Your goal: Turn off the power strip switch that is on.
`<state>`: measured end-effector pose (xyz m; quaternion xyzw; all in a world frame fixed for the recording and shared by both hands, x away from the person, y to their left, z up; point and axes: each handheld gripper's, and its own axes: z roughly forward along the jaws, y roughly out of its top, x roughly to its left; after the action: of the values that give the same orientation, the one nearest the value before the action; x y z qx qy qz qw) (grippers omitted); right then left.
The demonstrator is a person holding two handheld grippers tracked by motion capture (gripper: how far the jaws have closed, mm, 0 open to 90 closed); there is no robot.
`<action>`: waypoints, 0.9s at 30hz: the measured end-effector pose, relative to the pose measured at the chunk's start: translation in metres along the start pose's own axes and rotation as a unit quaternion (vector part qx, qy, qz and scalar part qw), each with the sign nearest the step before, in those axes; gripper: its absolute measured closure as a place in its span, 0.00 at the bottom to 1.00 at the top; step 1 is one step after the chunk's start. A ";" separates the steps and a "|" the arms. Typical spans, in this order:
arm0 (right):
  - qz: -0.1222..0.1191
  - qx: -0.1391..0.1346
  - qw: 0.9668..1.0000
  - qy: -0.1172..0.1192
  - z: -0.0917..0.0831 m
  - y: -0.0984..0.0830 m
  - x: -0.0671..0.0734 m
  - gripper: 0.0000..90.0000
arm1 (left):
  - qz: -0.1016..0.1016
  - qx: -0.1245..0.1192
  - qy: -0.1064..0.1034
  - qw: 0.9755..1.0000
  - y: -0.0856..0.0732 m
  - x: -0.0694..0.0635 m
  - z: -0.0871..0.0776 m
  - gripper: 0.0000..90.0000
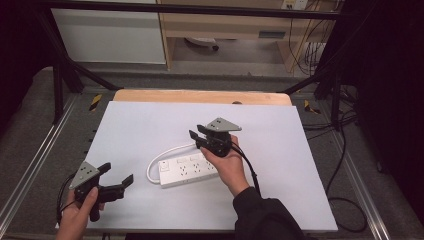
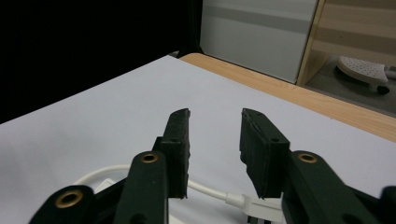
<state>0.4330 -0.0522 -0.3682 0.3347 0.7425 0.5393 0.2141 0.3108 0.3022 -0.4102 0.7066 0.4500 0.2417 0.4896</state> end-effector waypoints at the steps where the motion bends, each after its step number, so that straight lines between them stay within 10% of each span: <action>1: 0.000 0.000 1.000 0.000 0.000 0.000 0.000 0.73 | -0.001 0.000 0.000 1.000 0.000 0.000 0.000 0.06; 27: -0.014 0.010 1.000 0.019 0.021 -0.008 0.009 1.00 | 0.001 0.002 -0.001 1.000 0.000 0.000 0.000 0.06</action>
<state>0.4384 -0.0333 -0.3823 0.3163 0.7563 0.5349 0.2045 0.3108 0.3017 -0.4103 0.7082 0.4490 0.2407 0.4888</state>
